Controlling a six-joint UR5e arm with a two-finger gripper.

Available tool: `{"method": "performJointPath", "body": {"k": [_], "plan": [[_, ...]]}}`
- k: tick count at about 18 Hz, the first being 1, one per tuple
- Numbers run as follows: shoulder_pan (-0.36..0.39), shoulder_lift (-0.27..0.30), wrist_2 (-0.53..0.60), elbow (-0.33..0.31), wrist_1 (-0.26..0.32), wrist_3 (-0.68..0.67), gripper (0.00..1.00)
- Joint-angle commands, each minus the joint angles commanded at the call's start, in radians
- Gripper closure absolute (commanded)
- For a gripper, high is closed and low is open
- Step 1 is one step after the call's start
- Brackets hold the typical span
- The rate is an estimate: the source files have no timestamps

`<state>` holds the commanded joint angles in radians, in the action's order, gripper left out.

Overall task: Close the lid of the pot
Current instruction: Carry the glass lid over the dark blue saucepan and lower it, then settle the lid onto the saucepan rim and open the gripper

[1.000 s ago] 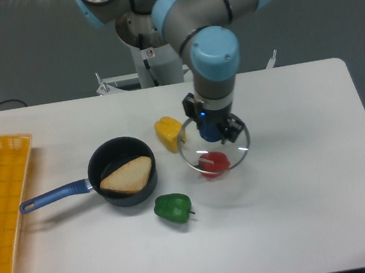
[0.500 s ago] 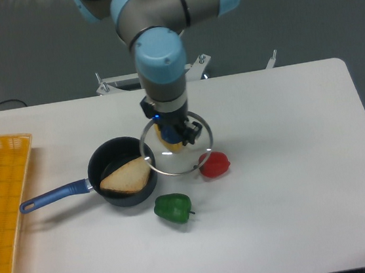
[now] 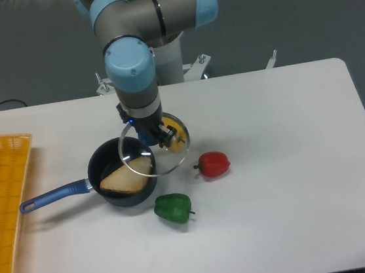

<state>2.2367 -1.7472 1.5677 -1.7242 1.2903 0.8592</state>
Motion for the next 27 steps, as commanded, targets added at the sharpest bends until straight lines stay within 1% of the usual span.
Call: {"method": "performJointPath", "body": {"k": [2, 7, 10, 12, 14, 15, 19, 27], "plan": [[-0.015, -0.002, 0.000, -0.012, -0.031, -0.023, 0.40], [-0.055, -0.008, -0.003, -0.014, -0.051, -0.078, 0.41], [-0.081, -0.021, -0.002, -0.015, -0.059, -0.106, 0.41], [-0.086, -0.025, 0.000, -0.015, -0.060, -0.126, 0.41], [-0.110, -0.035, 0.002, -0.015, -0.071, -0.131, 0.40], [-0.115, -0.038, 0.005, -0.017, -0.081, -0.138, 0.41], [-0.129, -0.055, 0.006, -0.015, -0.094, -0.161, 0.40], [-0.137, -0.071, 0.002, -0.015, -0.094, -0.155, 0.40]]}}
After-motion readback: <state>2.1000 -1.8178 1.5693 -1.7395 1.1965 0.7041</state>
